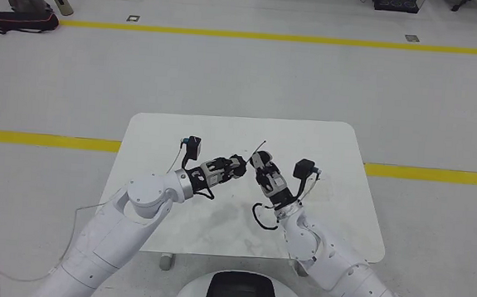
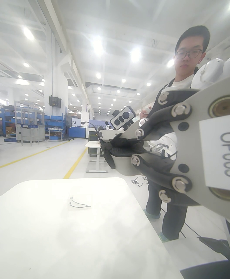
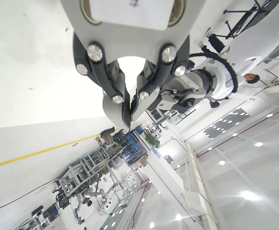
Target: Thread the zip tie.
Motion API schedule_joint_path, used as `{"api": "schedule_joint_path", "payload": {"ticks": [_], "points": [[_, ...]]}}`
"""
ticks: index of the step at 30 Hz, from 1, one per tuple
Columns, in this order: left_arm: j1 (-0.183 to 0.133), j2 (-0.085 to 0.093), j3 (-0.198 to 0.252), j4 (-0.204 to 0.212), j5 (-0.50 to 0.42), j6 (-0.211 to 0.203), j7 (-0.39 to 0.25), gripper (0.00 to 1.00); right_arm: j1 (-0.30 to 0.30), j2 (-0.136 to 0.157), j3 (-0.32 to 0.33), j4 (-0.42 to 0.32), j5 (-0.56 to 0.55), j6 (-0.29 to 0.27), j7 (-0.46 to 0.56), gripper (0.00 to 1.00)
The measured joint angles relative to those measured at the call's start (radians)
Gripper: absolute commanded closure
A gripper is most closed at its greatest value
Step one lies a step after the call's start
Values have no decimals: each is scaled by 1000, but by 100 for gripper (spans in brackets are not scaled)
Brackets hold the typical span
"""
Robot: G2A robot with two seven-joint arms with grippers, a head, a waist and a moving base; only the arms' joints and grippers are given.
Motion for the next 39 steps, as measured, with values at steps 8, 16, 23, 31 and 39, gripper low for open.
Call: {"api": "schedule_joint_path", "payload": {"ticks": [8,16,23,31,39], "points": [[0,0,0,0,0,0,0,100,-12,6,14,-7,1,0,-3,0],[0,0,0,0,0,0,0,100,-49,34,54,-75,164,0,110,0],[0,0,0,0,0,0,0,100,-48,34,55,-75,159,0,110,0],[-3,3,-22,14,-19,22,-7,100,-78,45,145,-104,395,0,231,0],[-7,6,-59,31,-126,46,-58,100,-159,65,364,-151,868,0,762,0]]}}
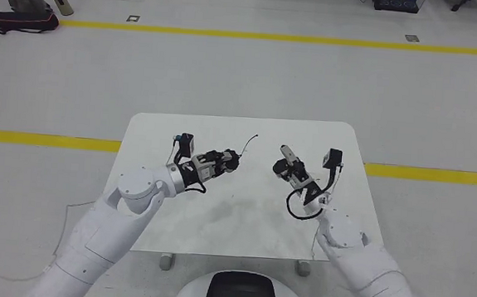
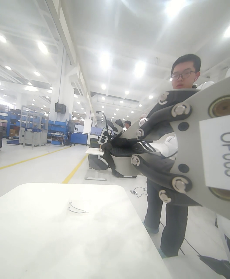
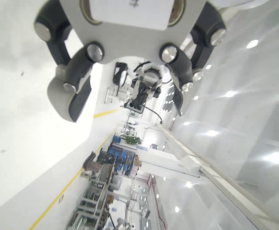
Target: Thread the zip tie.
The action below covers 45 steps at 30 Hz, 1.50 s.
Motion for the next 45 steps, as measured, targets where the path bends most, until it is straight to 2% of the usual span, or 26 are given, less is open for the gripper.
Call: {"api": "schedule_joint_path", "payload": {"ticks": [3,6,14,15,17,21,25,30,35,41,45], "points": [[-5,0,3,7,4,11,0,100,-16,-17,81,34,157,0,210,0],[-11,0,13,4,23,13,1,100,-18,-28,121,66,240,0,371,0],[-9,-1,16,7,25,5,11,100,-22,-28,114,64,239,9,347,0],[-4,-4,14,12,-3,-3,19,100,-23,-29,115,75,269,25,373,0],[2,-7,4,24,-75,-18,8,100,-21,-31,118,107,338,22,442,0],[8,-13,-6,49,-211,-46,-46,100,5,-39,121,204,543,48,627,0],[1,-18,7,70,-257,-58,-82,100,35,-51,107,275,647,52,730,0],[-12,-27,34,85,-286,-73,-87,100,77,-70,71,331,681,29,784,0],[-21,-29,41,93,-259,-81,-67,100,98,-81,54,348,691,7,783,0],[-20,-29,41,93,-263,-82,-66,100,96,-81,54,345,692,11,780,0],[-11,-36,55,98,-297,-115,-69,100,85,-86,52,335,719,45,796,0]]}}
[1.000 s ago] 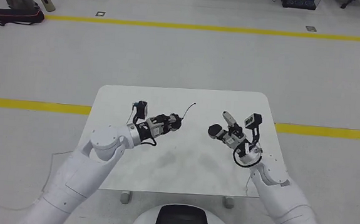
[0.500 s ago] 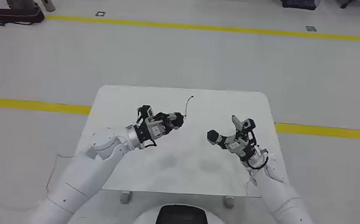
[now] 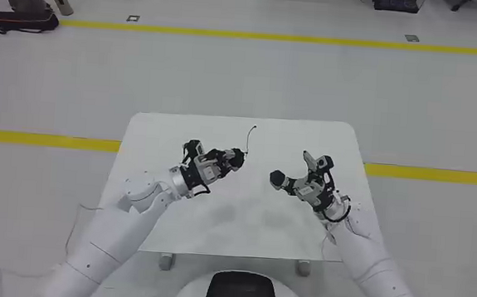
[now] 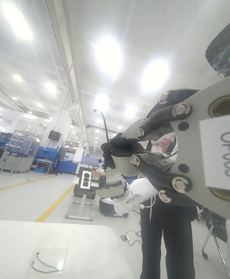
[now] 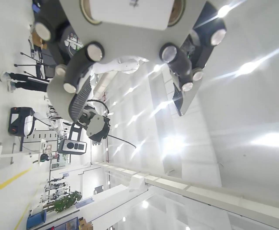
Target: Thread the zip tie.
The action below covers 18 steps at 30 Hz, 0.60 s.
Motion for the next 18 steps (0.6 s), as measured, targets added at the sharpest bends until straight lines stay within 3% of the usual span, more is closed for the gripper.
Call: {"api": "schedule_joint_path", "payload": {"ticks": [12,18], "points": [[-40,-24,62,42,-32,-89,-38,100,36,-32,-24,57,137,44,105,0],[-40,-24,62,42,-31,-89,-38,100,37,-32,-24,59,140,43,109,0]]}}
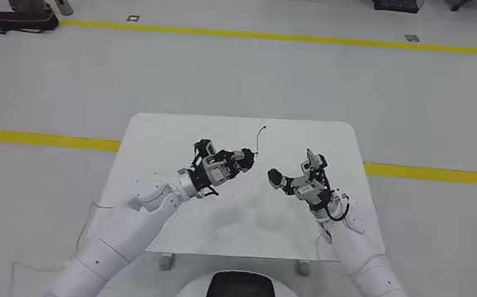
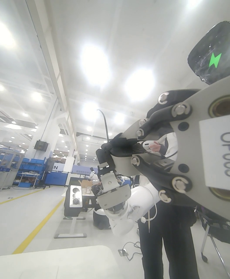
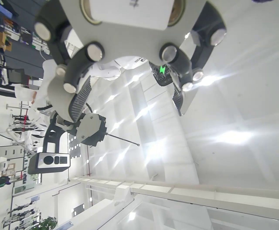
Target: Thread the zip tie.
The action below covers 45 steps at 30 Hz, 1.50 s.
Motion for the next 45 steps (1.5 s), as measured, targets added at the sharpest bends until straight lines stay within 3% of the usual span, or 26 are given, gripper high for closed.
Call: {"api": "schedule_joint_path", "payload": {"ticks": [4,13,22,27,34,45], "points": [[5,-2,3,-11,-7,-14,5,100,-9,-2,0,-23,-13,4,-39,0],[-6,-11,19,-12,0,-85,-58,100,10,-19,-5,-27,9,15,-50,0],[-6,-13,23,-11,-4,-89,-59,100,12,-24,-4,-19,40,30,-26,0],[-2,-15,24,-25,1,-89,-33,100,-4,-27,4,-64,31,22,-25,0],[4,-19,17,-31,-2,-131,-13,100,-3,-35,6,-75,49,30,33,0],[4,-19,17,-31,-1,-132,-13,100,-21,-39,21,-113,62,22,-2,0]]}}
